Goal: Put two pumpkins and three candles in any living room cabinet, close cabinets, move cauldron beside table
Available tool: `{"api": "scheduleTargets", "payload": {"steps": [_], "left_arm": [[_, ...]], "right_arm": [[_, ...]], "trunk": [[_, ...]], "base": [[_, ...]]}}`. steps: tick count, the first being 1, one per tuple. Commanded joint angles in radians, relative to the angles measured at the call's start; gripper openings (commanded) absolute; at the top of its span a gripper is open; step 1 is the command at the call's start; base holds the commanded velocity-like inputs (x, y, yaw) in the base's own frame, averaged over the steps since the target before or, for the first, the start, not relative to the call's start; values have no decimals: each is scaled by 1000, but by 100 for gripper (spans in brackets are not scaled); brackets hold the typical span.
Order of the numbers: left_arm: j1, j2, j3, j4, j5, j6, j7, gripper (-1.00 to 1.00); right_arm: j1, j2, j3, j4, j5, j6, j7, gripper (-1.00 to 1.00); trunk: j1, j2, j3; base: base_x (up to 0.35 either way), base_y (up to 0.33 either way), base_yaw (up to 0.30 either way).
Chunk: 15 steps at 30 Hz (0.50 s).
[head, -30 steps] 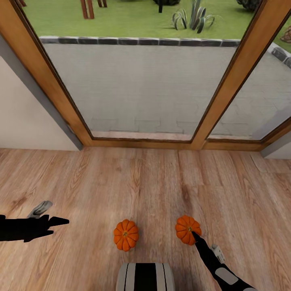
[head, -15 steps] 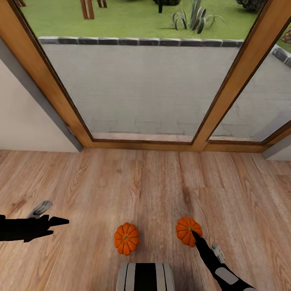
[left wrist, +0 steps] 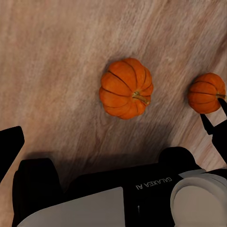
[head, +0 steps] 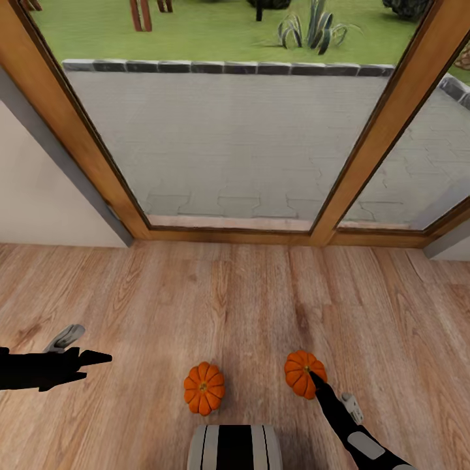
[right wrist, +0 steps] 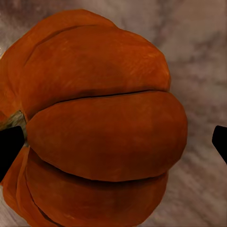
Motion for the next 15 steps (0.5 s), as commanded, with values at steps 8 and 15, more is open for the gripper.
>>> {"api": "scheduleTargets", "payload": {"steps": [8, 15], "left_arm": [[-2, 0, -4, 0, 11, 1, 9, 100], [-2, 0, -3, 0, 11, 1, 9, 100]], "right_arm": [[0, 0, 19, 3, -12, -2, -50, 100], [0, 0, 19, 3, -11, -2, -50, 100]], "trunk": [[0, 0, -1], [0, 0, -1]], "base": [[0, 0, 0], [0, 0, 0]]}}
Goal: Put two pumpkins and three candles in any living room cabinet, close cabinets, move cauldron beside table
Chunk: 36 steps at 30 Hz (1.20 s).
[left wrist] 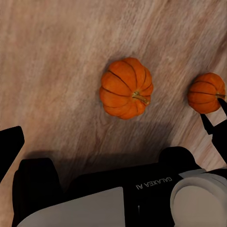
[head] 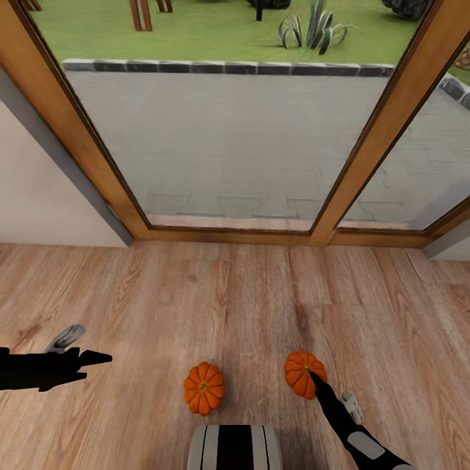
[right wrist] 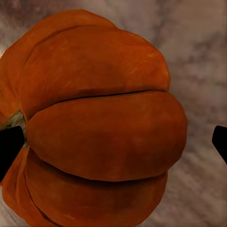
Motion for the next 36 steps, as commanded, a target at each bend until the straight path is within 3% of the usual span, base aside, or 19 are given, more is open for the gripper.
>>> {"api": "scheduleTargets", "payload": {"steps": [1, 4, 12, 13, 36], "left_arm": [[-2, 1, -2, 0, 10, 1, 9, 100], [-2, 1, -2, 0, 10, 1, 9, 100], [-2, 1, -2, 0, 10, 1, 9, 100], [-2, 1, -2, 0, 10, 1, 9, 100], [-2, 2, -2, 0, 12, 1, 8, 100]], "right_arm": [[0, 0, 20, 3, -12, -2, -48, 100], [0, 0, 20, 3, -12, -2, -48, 100], [0, 0, 20, 2, -11, -2, -48, 100], [0, 0, 20, 2, -12, -2, -48, -100], [0, 1, 20, 1, -13, -2, -48, -100]], "trunk": [[0, 0, -1], [1, -1, -12], [1, -1, -12], [1, -1, -12], [1, -1, -12]], "base": [[0, 0, 0], [0, 0, 0], [0, 0, 0], [0, 0, 0], [0, 0, 0]]}}
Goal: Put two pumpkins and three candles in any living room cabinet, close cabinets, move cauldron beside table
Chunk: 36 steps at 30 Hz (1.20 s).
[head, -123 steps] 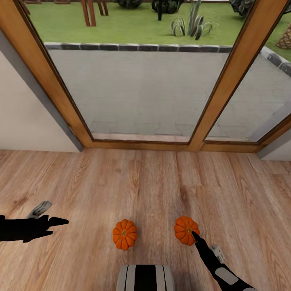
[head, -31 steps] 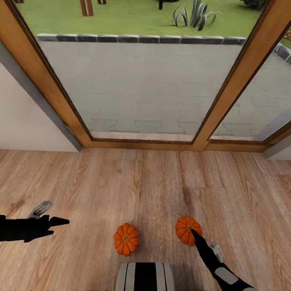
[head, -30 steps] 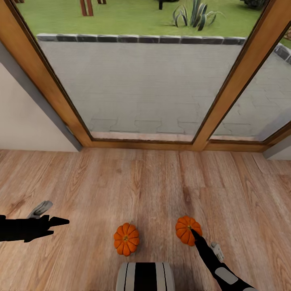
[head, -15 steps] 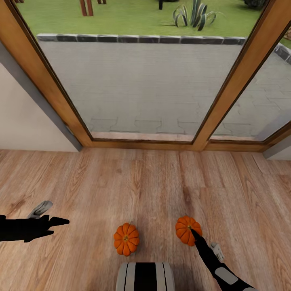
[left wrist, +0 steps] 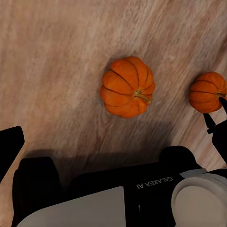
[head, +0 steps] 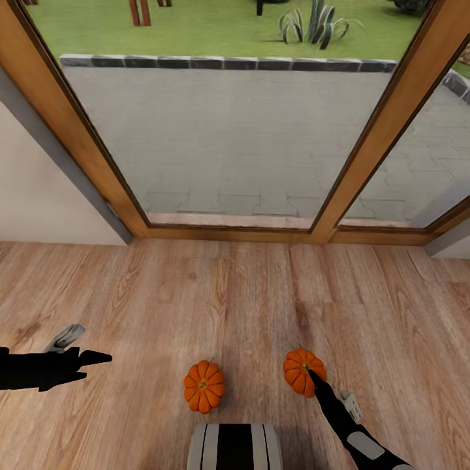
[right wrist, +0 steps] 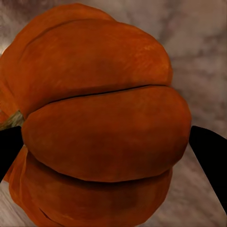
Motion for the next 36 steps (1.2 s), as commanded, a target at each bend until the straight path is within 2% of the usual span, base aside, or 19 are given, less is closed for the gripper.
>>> {"api": "scheduleTargets", "payload": {"steps": [1, 14, 32, 36], "left_arm": [[-2, 1, -3, 0, 10, 1, 9, 100], [-2, 0, -3, 0, 11, 1, 9, 100], [-2, 0, -3, 0, 10, 1, 10, 100], [-2, 0, -4, 0, 10, 1, 10, 100]], "right_arm": [[0, 0, 16, 2, -11, -2, -86, -100], [0, 0, 16, 2, -11, -2, -86, -100], [0, 0, 16, 0, -10, -1, -85, -100], [0, -2, 17, -54, -9, 7, -82, -100]], "trunk": [[0, 0, -1], [-1, 0, 7], [-9, 5, 77], [-11, 5, 92]], "base": [[0, 0, 0], [0, 0, 0], [0, 0, 0], [0, 0, 0]]}}
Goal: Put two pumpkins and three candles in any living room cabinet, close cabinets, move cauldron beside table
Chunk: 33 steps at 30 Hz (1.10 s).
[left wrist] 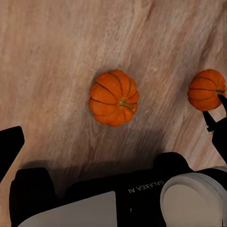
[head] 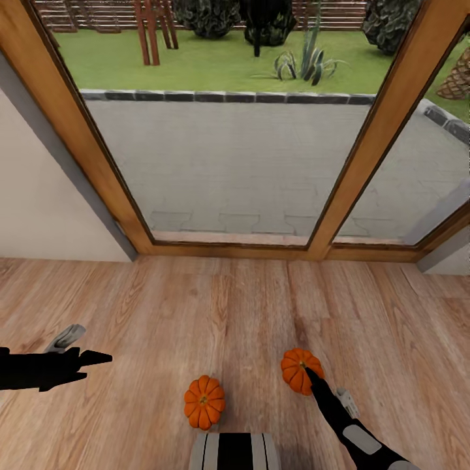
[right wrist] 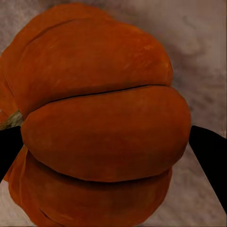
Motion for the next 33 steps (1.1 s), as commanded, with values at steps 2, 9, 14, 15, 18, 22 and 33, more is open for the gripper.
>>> {"api": "scheduleTargets", "payload": {"steps": [2, 9, 14, 15, 18, 22, 33], "left_arm": [[-1, 1, -2, 0, 10, 1, 10, 100], [-1, 0, -2, 0, 10, 1, 11, 100], [-1, 1, -1, 1, 8, 0, 11, 100], [-1, 2, -3, 1, 8, -1, 11, 100], [-1, 2, -6, 1, 8, -1, 11, 100], [-1, 2, -2, 1, 8, -1, 12, 100], [-1, 0, 2, 11, 8, -2, 14, 100]], "right_arm": [[-1, -2, 13, -40, 3, 4, 0, -100], [-52, -1, 23, -110, 188, 201, -5, -100], [-56, -5, 24, -187, 203, 327, -19, -100], [-56, -7, 23, -206, 203, 340, -34, -100], [-56, -8, 21, -225, 204, 346, -46, -100], [-56, -8, 20, -231, 204, 347, -46, -100], [-56, -7, 16, -232, 204, 341, -40, -100]], "trunk": [[-1, 0, 7], [-4, 2, 34], [-6, 3, 54], [-7, 3, 57], [-8, 4, 69], [-10, 5, 84], [-15, 8, 127]], "base": [[0, 0, 0], [0, 0, 0], [0, 0, 0], [0, 0, 0], [0, 0, 0], [0, 0, 0], [-157, 0, 0]]}}
